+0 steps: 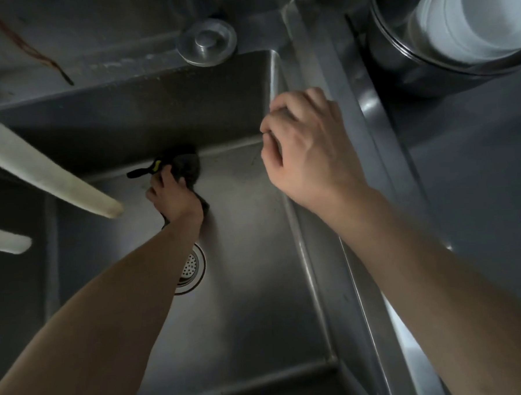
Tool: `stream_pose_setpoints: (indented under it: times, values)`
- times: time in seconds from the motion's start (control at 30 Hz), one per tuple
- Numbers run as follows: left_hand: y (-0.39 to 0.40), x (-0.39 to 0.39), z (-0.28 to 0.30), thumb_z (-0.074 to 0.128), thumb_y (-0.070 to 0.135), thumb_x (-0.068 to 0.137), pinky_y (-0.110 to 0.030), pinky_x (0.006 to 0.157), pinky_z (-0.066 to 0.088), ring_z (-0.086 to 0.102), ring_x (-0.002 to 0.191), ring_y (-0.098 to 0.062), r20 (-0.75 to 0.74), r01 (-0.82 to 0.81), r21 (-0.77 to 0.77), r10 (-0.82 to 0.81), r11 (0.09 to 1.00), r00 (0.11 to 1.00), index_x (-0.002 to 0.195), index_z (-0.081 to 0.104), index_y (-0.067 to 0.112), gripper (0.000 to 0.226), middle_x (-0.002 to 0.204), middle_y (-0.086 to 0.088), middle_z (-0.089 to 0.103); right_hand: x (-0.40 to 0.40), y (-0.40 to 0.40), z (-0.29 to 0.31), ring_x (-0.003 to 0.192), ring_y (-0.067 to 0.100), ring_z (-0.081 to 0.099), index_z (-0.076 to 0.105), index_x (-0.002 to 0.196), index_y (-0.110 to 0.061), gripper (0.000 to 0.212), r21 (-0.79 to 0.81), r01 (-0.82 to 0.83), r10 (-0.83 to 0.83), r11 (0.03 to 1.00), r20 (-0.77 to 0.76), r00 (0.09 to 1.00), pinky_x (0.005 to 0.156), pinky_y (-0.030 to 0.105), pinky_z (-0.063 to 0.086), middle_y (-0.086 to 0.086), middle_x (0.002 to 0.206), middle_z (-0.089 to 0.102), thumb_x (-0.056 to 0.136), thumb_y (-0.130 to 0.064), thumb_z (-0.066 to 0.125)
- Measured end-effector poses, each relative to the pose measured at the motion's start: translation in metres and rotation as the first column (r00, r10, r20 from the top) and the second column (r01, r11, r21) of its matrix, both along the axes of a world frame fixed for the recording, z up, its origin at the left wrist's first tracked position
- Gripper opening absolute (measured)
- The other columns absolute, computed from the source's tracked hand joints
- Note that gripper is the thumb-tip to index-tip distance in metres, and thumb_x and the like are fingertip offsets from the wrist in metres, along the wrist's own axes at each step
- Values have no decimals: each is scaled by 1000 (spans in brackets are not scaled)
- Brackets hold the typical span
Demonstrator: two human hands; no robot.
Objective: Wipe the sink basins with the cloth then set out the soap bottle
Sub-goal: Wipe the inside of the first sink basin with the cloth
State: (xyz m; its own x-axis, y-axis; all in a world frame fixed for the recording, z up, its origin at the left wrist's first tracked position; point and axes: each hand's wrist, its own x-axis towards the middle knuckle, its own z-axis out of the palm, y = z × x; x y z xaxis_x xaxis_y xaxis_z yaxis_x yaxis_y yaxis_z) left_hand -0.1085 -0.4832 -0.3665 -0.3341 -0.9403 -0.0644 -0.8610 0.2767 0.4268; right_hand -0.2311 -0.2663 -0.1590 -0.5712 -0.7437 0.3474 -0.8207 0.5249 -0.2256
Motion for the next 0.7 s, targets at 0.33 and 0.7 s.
stream_pose_setpoints:
  times: [0.33,0.7]
  values:
    - [14,-33,1,39,23,107,-40,116,27,25,139,-38,-73,40,118,-31,992,997,154,35,17,48,164,-10,21,-2,0,2,111,26,54,72,95,-15,21,-5,-3,3,1000,47,999,93,42,44,1,113,63,94,-27,55]
    - [75,-73,9,38,22,106,-34,116,23,29,139,-36,63,557,78,-562,827,825,154,34,23,49,163,-7,23,-29,20,12,108,34,56,73,96,-11,18,-96,22,-24,995,-17,1000,92,44,50,11,113,65,90,-20,59]
